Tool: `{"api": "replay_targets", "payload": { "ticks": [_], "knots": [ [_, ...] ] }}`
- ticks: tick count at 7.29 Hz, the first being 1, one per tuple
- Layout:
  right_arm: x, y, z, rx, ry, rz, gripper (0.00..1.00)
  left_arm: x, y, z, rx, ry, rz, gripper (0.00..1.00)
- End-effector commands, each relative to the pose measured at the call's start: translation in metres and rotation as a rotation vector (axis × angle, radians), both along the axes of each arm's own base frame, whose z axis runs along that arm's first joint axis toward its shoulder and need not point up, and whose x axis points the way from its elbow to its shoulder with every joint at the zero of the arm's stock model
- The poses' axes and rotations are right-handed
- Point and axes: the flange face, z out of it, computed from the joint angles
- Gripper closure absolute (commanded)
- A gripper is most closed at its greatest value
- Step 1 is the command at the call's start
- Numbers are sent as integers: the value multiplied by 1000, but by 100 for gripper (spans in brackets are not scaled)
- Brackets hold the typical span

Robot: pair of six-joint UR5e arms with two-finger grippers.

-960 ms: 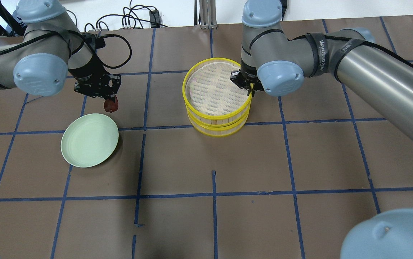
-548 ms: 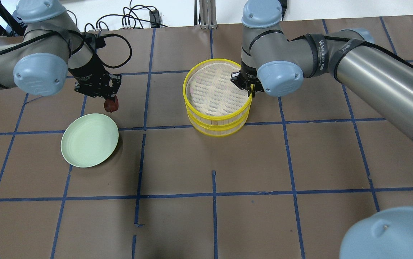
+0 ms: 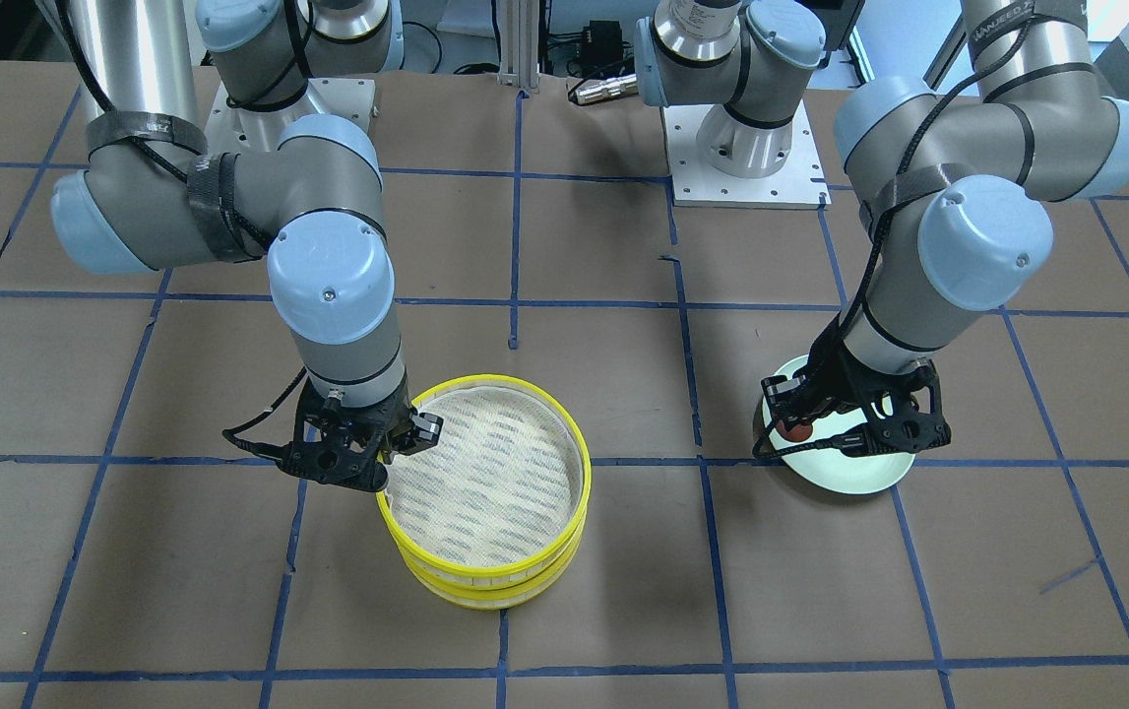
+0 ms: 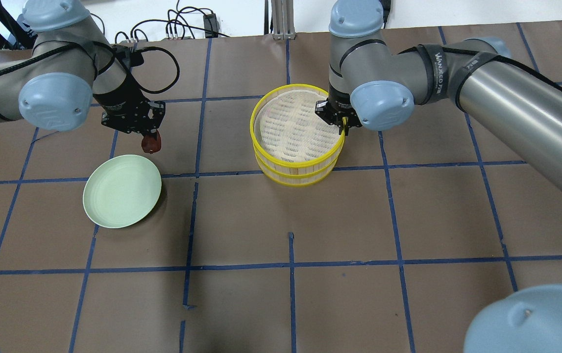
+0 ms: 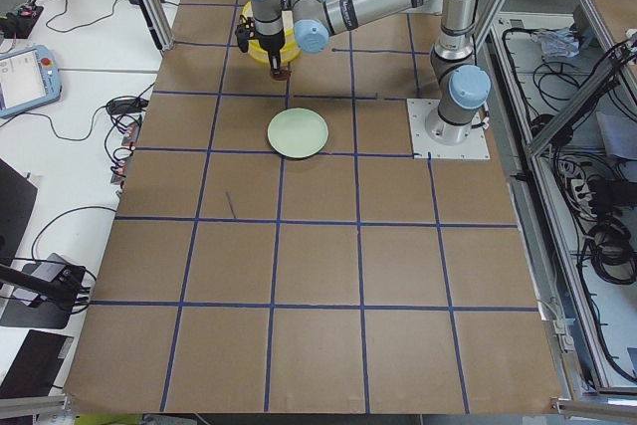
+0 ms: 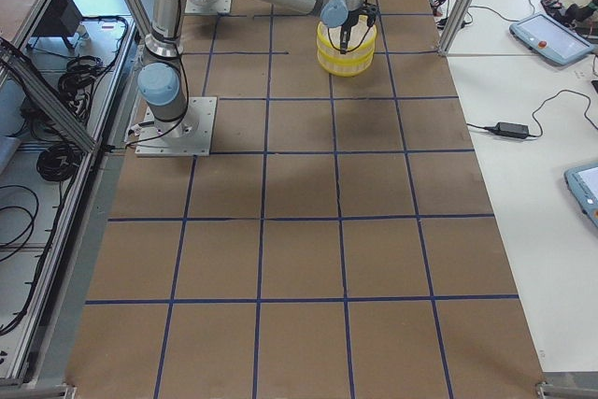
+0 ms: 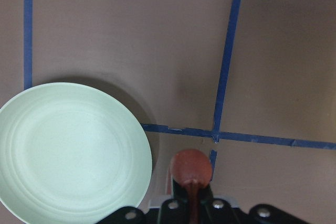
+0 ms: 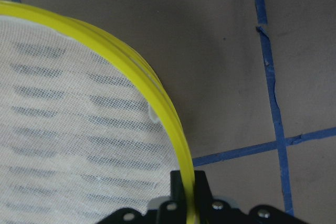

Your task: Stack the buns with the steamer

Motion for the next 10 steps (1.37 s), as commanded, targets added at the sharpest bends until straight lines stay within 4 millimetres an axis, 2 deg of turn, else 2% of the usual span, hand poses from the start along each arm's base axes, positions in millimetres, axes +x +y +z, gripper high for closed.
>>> {"api": "replay_targets", "payload": {
  "ticks": [1,7,8,9,10],
  "knots": [
    [0,-1,-2,6,-3,1,86,0,1,-1,2,-2,0,92],
    [0,-3,-1,-5,-5,-1,83,0,1,1,-4,-1,0,92],
    [0,-3,0,-6,-7,-2,75,0,2,0,-1,0,0,92],
    [1,-3,-1,-5,-12,-4,55,0,1,2,-4,1,0,92],
    [1,-3,0,-6,-12,-4,49,0,2,0,-1,0,0,92]
  ]
}}
